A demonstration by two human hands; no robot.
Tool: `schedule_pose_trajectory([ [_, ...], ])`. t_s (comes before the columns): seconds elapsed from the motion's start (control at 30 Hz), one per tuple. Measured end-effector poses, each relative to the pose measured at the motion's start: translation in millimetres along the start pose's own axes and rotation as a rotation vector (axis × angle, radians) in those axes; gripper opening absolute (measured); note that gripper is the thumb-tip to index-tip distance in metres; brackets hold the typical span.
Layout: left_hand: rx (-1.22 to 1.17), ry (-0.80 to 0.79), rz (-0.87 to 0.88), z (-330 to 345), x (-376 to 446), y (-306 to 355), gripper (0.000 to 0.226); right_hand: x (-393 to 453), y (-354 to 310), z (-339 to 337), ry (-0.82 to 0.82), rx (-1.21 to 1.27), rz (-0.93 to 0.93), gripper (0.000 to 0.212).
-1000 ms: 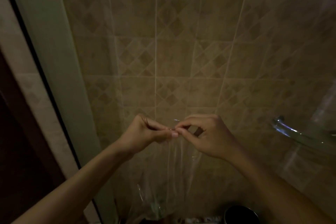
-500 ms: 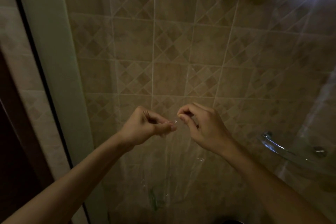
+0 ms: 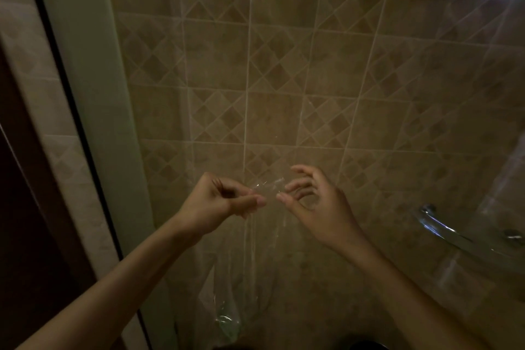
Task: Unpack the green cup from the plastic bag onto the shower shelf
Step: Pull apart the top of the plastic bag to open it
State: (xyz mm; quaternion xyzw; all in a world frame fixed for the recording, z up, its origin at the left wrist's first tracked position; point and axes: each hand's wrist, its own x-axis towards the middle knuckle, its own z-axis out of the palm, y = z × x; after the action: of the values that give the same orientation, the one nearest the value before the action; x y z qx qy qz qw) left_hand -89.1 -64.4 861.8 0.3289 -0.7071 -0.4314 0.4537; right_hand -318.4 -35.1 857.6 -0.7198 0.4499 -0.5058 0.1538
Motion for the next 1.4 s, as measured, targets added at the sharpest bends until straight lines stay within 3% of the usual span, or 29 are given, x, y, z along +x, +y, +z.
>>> schedule_pose_trajectory([
  [0.13,-0.003,-0.014,-0.013,-6.6,-4.6,-0.1,0.029,-1.9,20.1,13.0,-0.023,-0.009,0.021,0.014],
  [0.4,-0.004,0.055,-0.046,-8.3,-9.2,-5.6,0.015,5.6,37.1,2.8,0.009,-0.069,-0.017,0.006],
  [0.53,-0.041,0.036,-0.022,4.2,-4.0,-6.2,0.018,-5.0,37.6,3.6,-0.028,-0.054,0.013,0.030],
  [0.67,-0.056,0.002,-0.033,14.5,5.0,-8.9,0.014,-8.3,44.9,2.6,0.048,-0.102,0.003,0.010],
  [0.87,-0.044,0.000,-0.028,25.1,14.6,-14.2,0.017,-7.2,50.0,-19.8,0.021,-0.180,0.008,0.004],
  [1.1,-0.054,-0.002,-0.031,41.3,23.1,-7.8,0.010,1.9,52.1,-53.8,0.062,-0.240,0.015,0.025],
  [1.2,-0.055,0.017,-0.003,53.2,27.4,-0.9,0.013,-7.5,51.6,-57.3,0.129,-0.091,0.049,0.004],
  [1.3,-0.039,0.019,0.035,59.6,31.0,4.3,0.023,-15.2,55.7,-55.2,0.147,0.085,0.171,0.021],
  [1.4,-0.030,0.008,0.051,61.0,33.2,5.3,0.027,-15.4,60.7,-51.1,0.142,0.097,0.215,0.018],
])
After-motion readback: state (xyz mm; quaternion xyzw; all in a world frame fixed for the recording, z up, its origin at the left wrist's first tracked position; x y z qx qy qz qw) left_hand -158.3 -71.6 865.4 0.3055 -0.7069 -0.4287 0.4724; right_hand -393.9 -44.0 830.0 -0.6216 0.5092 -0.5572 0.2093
